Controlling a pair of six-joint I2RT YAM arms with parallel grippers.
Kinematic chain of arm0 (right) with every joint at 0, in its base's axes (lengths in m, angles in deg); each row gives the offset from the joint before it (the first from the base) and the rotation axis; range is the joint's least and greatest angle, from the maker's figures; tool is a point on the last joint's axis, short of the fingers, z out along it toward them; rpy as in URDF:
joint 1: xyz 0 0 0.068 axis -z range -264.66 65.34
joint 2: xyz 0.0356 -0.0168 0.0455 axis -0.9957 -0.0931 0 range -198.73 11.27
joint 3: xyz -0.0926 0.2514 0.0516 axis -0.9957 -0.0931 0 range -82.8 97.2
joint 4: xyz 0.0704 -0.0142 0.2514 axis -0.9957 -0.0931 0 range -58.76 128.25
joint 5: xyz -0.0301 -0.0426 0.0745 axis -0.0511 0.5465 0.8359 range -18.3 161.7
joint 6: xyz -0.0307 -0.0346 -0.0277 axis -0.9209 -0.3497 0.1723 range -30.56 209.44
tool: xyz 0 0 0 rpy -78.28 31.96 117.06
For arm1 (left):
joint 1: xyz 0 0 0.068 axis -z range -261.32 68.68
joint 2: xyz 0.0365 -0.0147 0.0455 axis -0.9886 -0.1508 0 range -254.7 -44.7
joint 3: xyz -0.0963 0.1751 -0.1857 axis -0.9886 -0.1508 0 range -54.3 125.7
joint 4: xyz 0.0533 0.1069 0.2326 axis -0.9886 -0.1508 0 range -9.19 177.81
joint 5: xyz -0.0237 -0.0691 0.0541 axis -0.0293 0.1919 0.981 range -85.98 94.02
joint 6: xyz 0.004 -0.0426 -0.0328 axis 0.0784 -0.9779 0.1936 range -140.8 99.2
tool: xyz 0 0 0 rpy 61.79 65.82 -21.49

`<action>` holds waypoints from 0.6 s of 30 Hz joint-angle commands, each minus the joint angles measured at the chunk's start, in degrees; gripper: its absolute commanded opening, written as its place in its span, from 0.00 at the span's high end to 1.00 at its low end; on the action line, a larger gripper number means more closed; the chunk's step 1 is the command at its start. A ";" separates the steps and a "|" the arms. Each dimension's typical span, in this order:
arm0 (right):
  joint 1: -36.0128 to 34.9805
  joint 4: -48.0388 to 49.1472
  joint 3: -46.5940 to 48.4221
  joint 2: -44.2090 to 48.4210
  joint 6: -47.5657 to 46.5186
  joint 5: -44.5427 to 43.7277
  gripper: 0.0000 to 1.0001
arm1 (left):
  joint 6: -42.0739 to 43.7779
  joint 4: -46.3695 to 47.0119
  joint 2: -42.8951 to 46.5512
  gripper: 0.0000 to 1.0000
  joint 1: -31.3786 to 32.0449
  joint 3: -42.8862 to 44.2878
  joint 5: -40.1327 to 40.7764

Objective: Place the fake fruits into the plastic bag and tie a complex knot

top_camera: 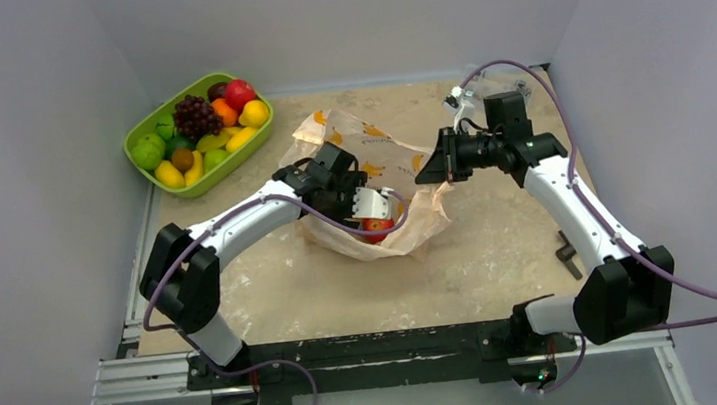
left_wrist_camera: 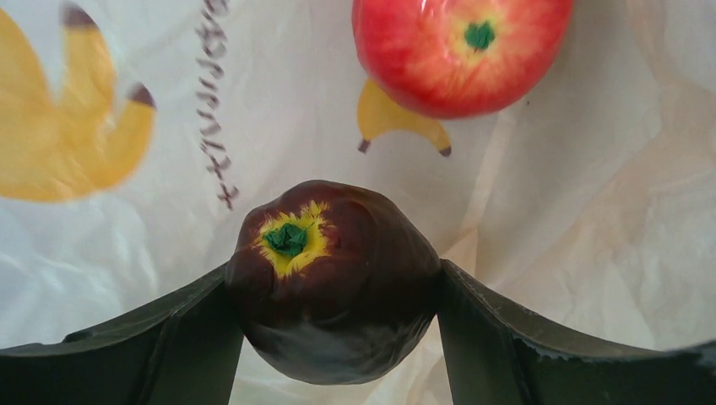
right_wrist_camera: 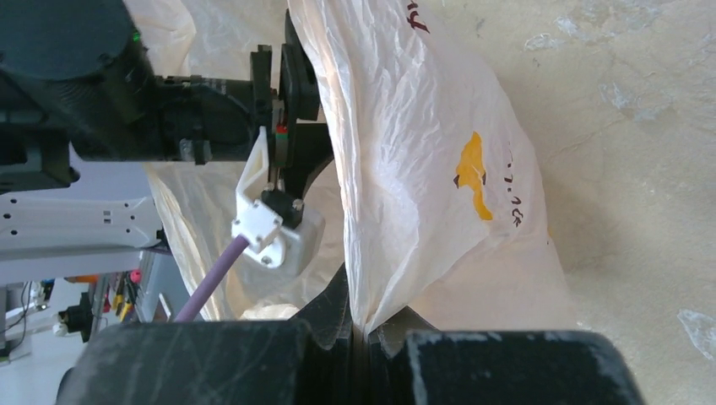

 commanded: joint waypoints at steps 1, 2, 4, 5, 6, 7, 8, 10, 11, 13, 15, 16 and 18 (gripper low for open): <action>0.16 -0.23 -0.23 1.72 -1.74 0.38 1.00 | 0.45 1.47 -0.15 0.12 -1.39 -1.99 -3.52; 0.18 -0.33 -0.21 1.64 -1.85 0.35 1.00 | -0.24 1.05 0.52 0.04 -1.35 -1.66 -5.28; 0.16 -0.22 -0.27 1.47 -1.90 0.29 1.00 | -1.95 0.20 1.87 0.00 -1.39 -0.40 -9.31; 0.22 -0.18 -0.28 1.42 -1.83 0.28 1.00 | -2.87 -0.29 2.59 0.00 -1.39 0.39 -11.01; 0.18 -0.10 -0.39 1.30 -1.64 0.30 1.00 | -3.63 -0.61 3.25 0.00 -1.37 1.30 -13.19; 0.18 0.08 -0.55 1.22 -1.53 0.35 1.00 | -4.30 -0.84 4.02 0.00 -1.39 2.07 -15.03; 0.15 0.30 -0.76 1.20 -1.36 0.36 1.00 | -4.78 -1.03 4.73 0.00 -1.39 2.69 -16.90; 0.16 0.86 -1.12 1.11 -0.89 0.56 1.00 | -5.57 -1.23 6.06 0.00 -1.09 4.01 -21.13; 0.18 0.95 -1.15 1.04 -0.77 0.61 1.00 | -5.87 -1.55 6.64 0.00 -0.93 4.80 -23.11; 0.22 1.27 -1.26 1.02 -0.38 0.62 1.00 | -7.57 -1.05 7.89 0.00 -0.77 5.95 -27.35; 0.22 1.48 -1.42 1.02 -0.28 0.62 1.00 | -10.00 0.03 8.86 0.00 -0.57 7.55 -30.53; 0.20 1.57 -1.43 1.02 -0.24 0.62 1.00 | -11.81 0.23 9.12 0.00 -0.46 8.67 -31.66; 0.22 1.53 -1.59 1.10 -0.30 0.62 1.00 | -17.02 1.75 9.69 0.00 -0.40 10.77 -33.12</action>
